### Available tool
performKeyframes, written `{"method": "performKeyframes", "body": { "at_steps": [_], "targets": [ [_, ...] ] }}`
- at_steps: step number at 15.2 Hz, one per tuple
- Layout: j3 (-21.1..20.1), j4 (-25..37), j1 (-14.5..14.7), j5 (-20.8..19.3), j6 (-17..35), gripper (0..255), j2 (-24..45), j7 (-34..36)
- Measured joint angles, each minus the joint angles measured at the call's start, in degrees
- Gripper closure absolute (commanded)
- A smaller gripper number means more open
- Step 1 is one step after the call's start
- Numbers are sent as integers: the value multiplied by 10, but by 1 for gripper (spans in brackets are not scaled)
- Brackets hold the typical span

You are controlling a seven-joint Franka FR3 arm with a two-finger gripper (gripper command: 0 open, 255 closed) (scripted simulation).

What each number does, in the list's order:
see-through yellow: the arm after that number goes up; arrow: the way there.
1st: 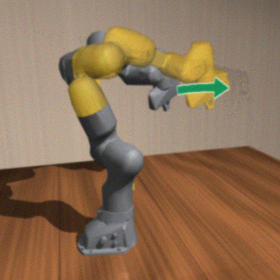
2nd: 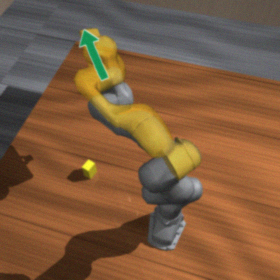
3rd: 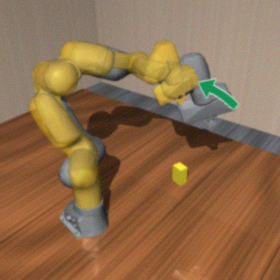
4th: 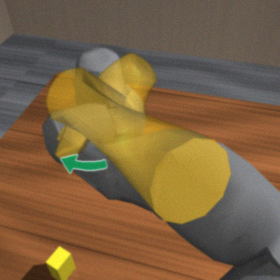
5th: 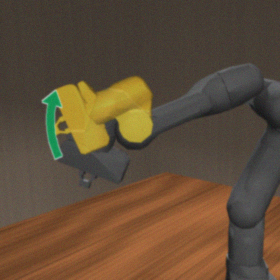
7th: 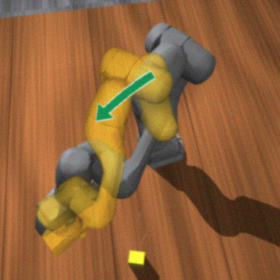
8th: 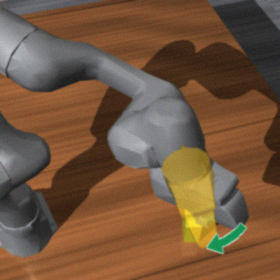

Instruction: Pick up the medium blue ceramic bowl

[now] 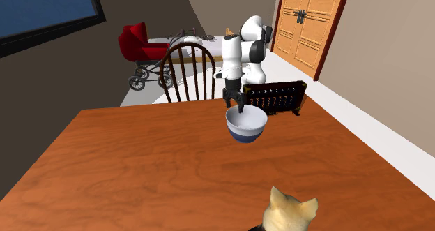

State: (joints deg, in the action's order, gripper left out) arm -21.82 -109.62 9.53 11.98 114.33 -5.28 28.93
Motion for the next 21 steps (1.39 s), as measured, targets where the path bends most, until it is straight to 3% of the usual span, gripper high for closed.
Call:
{"method": "performKeyframes", "body": {
  "at_steps": [2,3,13,21],
  "targets": [
    [-1,-14,1,1,14,0,0,-2],
    [-1,-16,1,1,16,255,0,-2],
    [-1,-19,1,1,19,255,0,-3],
    [1,31,-1,-2,-33,255,-2,5]
  ]
}}
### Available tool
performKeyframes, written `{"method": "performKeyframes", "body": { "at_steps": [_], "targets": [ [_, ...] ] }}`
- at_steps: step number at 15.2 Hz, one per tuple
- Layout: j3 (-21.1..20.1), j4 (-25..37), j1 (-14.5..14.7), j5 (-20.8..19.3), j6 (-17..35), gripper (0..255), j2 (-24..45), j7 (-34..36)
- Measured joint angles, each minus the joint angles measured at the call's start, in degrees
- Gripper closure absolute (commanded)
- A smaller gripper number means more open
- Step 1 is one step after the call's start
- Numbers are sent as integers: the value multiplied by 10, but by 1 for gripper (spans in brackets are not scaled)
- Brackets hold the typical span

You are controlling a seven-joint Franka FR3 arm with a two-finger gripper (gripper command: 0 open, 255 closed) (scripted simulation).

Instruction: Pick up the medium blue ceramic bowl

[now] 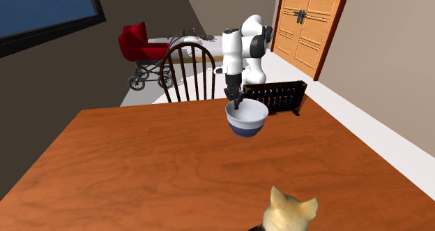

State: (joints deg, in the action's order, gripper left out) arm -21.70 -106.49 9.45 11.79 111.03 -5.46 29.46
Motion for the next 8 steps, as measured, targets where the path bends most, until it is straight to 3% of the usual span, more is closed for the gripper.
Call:
{"method": "performKeyframes", "body": {
  "at_steps": [8],
  "targets": [
    [1,64,-1,-5,-59,255,4,11]
  ]
}}
